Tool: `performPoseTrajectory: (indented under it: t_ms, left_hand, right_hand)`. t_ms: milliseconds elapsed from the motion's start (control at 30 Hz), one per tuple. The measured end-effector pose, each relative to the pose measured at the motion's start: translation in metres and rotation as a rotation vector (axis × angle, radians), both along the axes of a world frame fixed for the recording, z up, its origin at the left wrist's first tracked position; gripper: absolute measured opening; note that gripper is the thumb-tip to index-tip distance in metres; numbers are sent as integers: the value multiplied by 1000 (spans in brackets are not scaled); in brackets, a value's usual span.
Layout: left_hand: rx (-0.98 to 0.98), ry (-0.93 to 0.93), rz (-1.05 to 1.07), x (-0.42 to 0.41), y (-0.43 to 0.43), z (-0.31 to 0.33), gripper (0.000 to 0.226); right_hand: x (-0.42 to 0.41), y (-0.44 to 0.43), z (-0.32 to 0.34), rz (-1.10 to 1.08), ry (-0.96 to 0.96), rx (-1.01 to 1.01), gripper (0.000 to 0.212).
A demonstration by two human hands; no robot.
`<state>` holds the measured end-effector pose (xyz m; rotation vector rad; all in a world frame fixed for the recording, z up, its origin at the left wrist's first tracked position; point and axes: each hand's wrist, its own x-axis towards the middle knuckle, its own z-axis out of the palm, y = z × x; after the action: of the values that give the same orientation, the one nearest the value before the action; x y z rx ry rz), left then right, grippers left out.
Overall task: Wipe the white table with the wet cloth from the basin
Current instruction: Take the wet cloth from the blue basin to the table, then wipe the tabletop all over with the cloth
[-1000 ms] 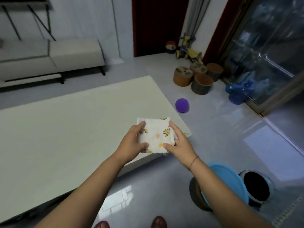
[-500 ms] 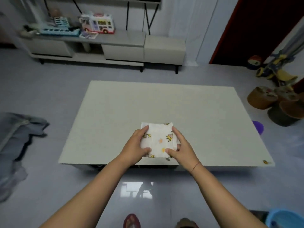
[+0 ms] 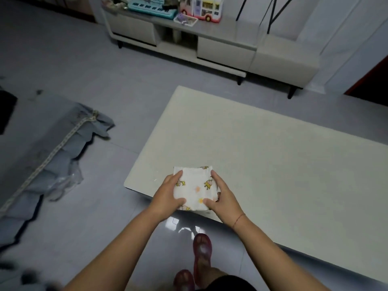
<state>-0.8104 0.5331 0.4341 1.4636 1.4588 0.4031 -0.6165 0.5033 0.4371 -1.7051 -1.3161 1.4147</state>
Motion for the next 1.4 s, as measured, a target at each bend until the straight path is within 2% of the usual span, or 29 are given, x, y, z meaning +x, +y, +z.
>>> performPoseTrajectory:
  t_ms: [167,300,433,700,933,1000,1033,1100,1133,1233,1300,1400]
  left_hand:
    - [-109,33,44,-37,24,-34,86]
    - [-165,98,0,-68,40,-62,88]
    - [-219,127,-105,-106,68,-90,89]
    - [-228,170,-318,-173,133,-139,88]
    - [-225,162,-372,-196,162,-210,91]
    - [-206,154,-341,-196,166,-233,94]
    - [-156,202,-319,-196,169,-244,93]
    - [23,391,-284,-199,174,-265,86]
    - [109,456,-258,-202,177,-275,80]
    - [225,473,-199,-207,191,-303,67]
    - [172,389,-123,-209,195,-322,64]
    - [142,244,-35,-211,189,-344,67]
  right_hand:
    - [-39,38,-30,98,-60,-75,84]
    - [-73,57,-55,127,-123,-146,83]
    - [-113,71,-81,74,-161,-216,83]
    - [-205,97,-130,-175,-167,-249,83]
    - [-238,114,-200,-196,-229,-275,90]
    - [-237,119,-225,-143,-341,-295,91]
    - [-238,121,-237,-87,-491,-316,90]
    - [-242,124,-257,-38,-777,-325,80]
    - [-246,126,-264,-54,-842,-288,72]
    - [-267,142,-281,-50,-863,-142,59]
    - [-283,155,-295,1,-875,-98,61]
    - [-302,165,-316,10,-921,-139,64]
